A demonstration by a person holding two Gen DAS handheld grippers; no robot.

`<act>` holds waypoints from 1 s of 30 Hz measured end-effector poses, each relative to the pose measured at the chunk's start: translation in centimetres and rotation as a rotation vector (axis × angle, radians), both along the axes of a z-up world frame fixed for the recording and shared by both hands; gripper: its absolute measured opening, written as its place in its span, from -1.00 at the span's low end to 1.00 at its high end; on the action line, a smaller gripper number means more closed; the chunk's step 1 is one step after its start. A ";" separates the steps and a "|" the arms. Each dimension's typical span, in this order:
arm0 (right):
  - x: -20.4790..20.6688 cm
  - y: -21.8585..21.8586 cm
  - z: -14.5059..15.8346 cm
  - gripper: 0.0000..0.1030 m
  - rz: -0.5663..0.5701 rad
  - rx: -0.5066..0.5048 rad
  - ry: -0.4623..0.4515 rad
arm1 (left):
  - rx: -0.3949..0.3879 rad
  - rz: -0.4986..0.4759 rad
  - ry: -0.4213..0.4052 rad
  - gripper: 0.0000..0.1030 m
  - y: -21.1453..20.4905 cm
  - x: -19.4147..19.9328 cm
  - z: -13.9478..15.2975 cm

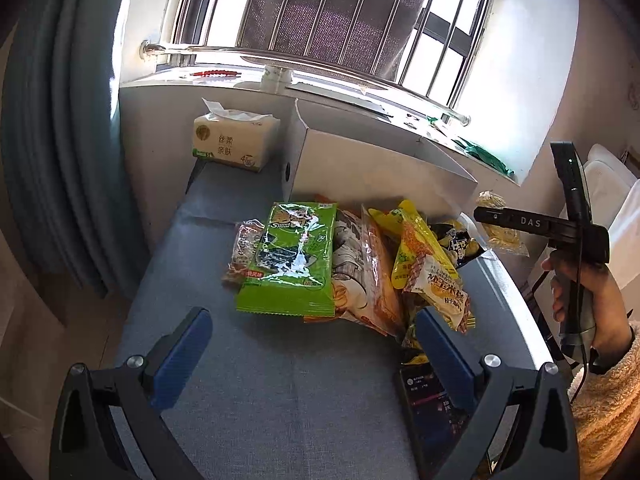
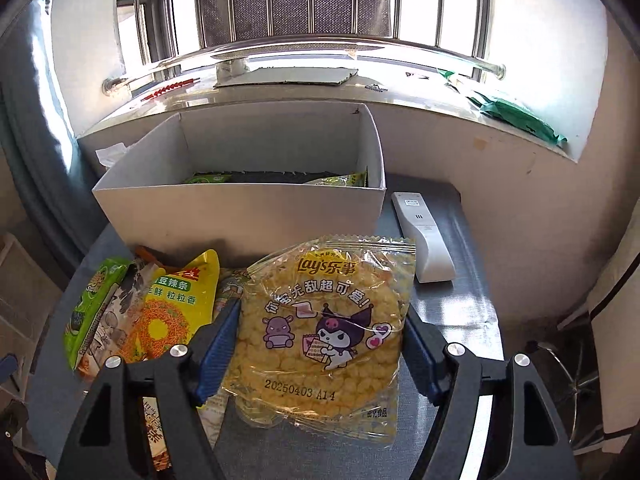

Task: Organize snacks
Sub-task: 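Grasp the Lay's puff bag with the right gripper while the left grasps another seaweed pack, then lower both held bags into the white box and open both grippers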

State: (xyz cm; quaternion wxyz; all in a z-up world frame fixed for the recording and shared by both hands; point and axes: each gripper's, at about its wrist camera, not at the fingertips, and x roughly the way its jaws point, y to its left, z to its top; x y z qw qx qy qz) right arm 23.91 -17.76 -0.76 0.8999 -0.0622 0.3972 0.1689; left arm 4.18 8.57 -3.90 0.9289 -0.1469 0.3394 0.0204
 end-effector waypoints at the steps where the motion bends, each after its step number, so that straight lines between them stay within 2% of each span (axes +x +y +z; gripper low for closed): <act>1: -0.5 -0.6 0.5 0.52 0.003 0.015 -0.011 | 0.004 -0.004 0.014 1.00 0.4 1.0 0.0; 5: -3.2 -2.8 2.2 0.52 0.029 0.102 -0.044 | -0.016 -0.079 0.057 0.99 2.3 5.6 -0.4; 7: -4.3 -4.0 2.7 0.52 0.051 0.162 -0.041 | -0.012 -0.132 0.098 1.00 2.8 8.1 -1.0; 10: -6.1 -5.0 2.8 0.52 0.068 0.198 -0.050 | -0.007 -0.158 0.175 0.99 3.6 11.0 -2.2; 19: -7.8 -7.1 1.9 0.52 0.066 0.276 -0.018 | 0.018 -0.180 0.246 0.98 3.2 13.4 -4.1; 21: -7.9 -7.2 1.8 0.52 0.071 0.280 -0.018 | 0.004 -0.194 0.234 0.85 3.3 13.3 -4.1; 23: -8.0 -7.2 1.7 0.52 0.075 0.282 -0.016 | -0.004 -0.195 0.245 0.35 3.6 13.5 -4.2; 25: -8.0 -7.2 1.8 0.52 0.078 0.287 -0.016 | 0.018 -0.198 0.243 0.32 3.6 13.4 -3.9; 30: -8.0 -7.1 1.8 0.52 0.093 0.290 -0.019 | 0.041 -0.193 0.175 0.22 3.6 12.1 -2.1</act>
